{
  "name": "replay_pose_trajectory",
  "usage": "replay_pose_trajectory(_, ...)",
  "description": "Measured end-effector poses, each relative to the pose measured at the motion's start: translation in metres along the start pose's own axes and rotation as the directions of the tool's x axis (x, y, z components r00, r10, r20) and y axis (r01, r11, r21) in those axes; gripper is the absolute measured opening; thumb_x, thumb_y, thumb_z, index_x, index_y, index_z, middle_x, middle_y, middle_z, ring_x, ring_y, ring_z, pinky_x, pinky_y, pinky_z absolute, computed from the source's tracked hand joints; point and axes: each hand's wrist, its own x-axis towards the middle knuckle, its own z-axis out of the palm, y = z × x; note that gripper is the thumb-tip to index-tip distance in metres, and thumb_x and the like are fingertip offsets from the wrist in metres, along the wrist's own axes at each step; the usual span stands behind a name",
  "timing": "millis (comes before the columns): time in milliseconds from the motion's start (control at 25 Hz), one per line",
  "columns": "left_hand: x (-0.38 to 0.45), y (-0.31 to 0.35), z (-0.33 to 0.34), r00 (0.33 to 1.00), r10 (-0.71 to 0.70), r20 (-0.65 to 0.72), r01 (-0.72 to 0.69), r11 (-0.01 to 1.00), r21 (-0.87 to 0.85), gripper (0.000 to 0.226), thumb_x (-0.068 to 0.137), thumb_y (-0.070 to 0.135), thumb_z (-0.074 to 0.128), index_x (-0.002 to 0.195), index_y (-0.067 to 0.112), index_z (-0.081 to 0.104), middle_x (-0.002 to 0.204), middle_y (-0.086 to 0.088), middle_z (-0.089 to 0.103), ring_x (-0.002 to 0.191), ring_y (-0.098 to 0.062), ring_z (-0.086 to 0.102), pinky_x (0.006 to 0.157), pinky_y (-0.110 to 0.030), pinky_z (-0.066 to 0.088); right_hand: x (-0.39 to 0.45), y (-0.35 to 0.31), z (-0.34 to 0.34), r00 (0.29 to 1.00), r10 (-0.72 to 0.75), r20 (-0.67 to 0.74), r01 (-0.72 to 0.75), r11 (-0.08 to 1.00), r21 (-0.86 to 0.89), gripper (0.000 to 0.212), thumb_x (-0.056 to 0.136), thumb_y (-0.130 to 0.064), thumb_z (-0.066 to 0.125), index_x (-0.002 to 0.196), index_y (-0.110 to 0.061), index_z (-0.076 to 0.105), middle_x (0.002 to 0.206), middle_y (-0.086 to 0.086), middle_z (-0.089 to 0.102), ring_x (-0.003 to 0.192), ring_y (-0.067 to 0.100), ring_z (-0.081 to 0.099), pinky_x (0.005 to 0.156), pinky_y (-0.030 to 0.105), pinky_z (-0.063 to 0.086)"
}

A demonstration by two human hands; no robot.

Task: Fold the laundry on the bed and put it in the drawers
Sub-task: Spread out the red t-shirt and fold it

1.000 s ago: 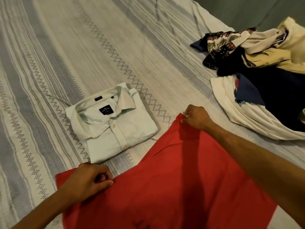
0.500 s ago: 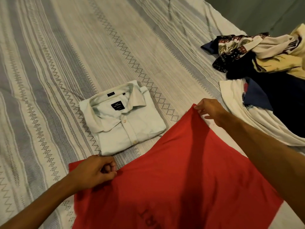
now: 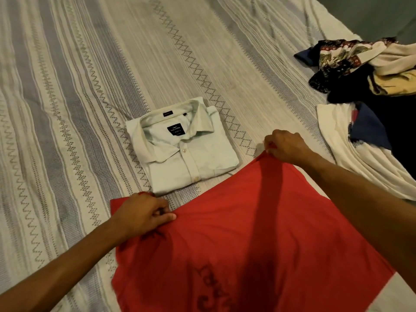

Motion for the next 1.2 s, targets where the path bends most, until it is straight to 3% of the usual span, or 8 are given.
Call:
replay_pose_trajectory(320,-0.024,0.028,-0.007,0.980,0.121,-0.156,-0.124,0.992,-0.013,0.027,0.082,0.057,0.074,0.075,0.041,0.053,0.061,0.021,0.055,0.062,0.004,0.056,0.064,-0.012,0.035,-0.023,0.016,-0.002,0.936,-0.258,-0.240,0.159,0.917,-0.366,0.009,0.095,-0.011,0.055,0.087,-0.013,0.059,0.076,0.002,0.055,0.067,0.027,0.054,0.075,0.040,0.034)
replay_pose_trajectory(480,-0.058,0.082,-0.004,0.902,0.350,-0.251,-0.321,0.935,0.153,0.015,0.086,0.041,0.067,0.087,0.033,0.054,0.071,0.018,0.054,0.065,0.000,0.053,0.075,-0.022,0.043,-0.078,0.035,-0.006,0.897,-0.316,-0.307,0.167,0.889,-0.426,0.020,0.097,-0.020,0.038,0.088,-0.009,0.052,0.059,0.003,0.054,0.048,0.031,0.051,0.071,0.039,0.034)
replay_pose_trajectory(640,-0.083,0.131,0.045,0.846,0.521,-0.116,-0.457,0.819,0.347,0.024,0.082,0.036,0.072,0.095,0.028,0.053,0.076,0.009,0.057,0.057,-0.014,0.058,0.055,-0.028,0.049,-0.135,0.061,0.019,0.926,-0.315,-0.208,0.171,0.841,-0.514,0.021,0.096,-0.019,0.041,0.092,-0.006,0.056,0.055,0.004,0.052,0.044,0.028,0.052,0.069,0.041,0.031)
replay_pose_trajectory(760,-0.077,0.149,0.098,0.890,0.453,0.044,-0.428,0.799,0.422,0.048,0.051,0.030,0.086,0.092,0.028,0.062,0.073,0.006,0.058,0.048,-0.016,0.057,0.046,-0.026,0.044,-0.152,0.078,0.059,0.954,-0.260,-0.147,0.142,0.827,-0.543,0.013,0.086,-0.004,0.066,0.092,-0.008,0.055,0.051,0.002,0.046,0.041,0.025,0.045,0.070,0.039,0.020)
replay_pose_trajectory(880,-0.064,0.152,0.130,0.924,0.361,0.129,-0.380,0.814,0.440,0.052,0.034,0.029,0.089,0.082,0.025,0.068,0.065,0.004,0.059,0.041,-0.016,0.055,0.041,-0.023,0.038,-0.158,0.078,0.083,0.987,-0.130,-0.092,0.063,0.848,-0.526,0.014,0.092,-0.011,0.065,0.100,-0.016,0.054,0.054,-0.004,0.047,0.046,0.023,0.049,0.072,0.037,0.020)
replay_pose_trajectory(1000,-0.067,0.158,0.130,0.915,0.398,0.074,-0.392,0.825,0.407,0.043,0.049,0.044,0.085,0.083,0.026,0.066,0.069,0.005,0.061,0.054,-0.017,0.060,0.049,-0.028,0.044,-0.154,0.069,0.077,0.986,0.070,-0.152,-0.118,0.935,-0.336,0.016,0.094,-0.018,0.058,0.107,-0.016,0.050,0.073,-0.001,0.063,0.065,0.026,0.060,0.080,0.040,0.035)
replay_pose_trajectory(1080,-0.074,0.161,0.114,0.894,0.442,-0.072,-0.387,0.843,0.373,0.033,0.077,0.058,0.069,0.086,0.027,0.064,0.081,0.006,0.063,0.077,-0.018,0.061,0.067,-0.037,0.049,-0.149,0.059,0.068,0.923,0.270,-0.274,-0.284,0.959,-0.013,0.021,0.093,-0.022,0.056,0.111,-0.011,0.052,0.093,0.008,0.067,0.082,0.033,0.063,0.084,0.047,0.042)
replay_pose_trajectory(1200,-0.064,0.150,0.075,0.913,0.310,-0.264,-0.234,0.930,0.284,0.038,0.097,0.060,0.053,0.116,0.029,0.066,0.119,0.005,0.065,0.111,-0.019,0.059,0.094,-0.044,0.047,-0.133,0.048,0.056,0.870,0.447,-0.210,-0.282,0.799,0.532,0.039,0.096,-0.039,0.057,0.128,-0.017,0.058,0.116,0.009,0.066,0.104,0.030,0.063,0.090,0.047,0.052)
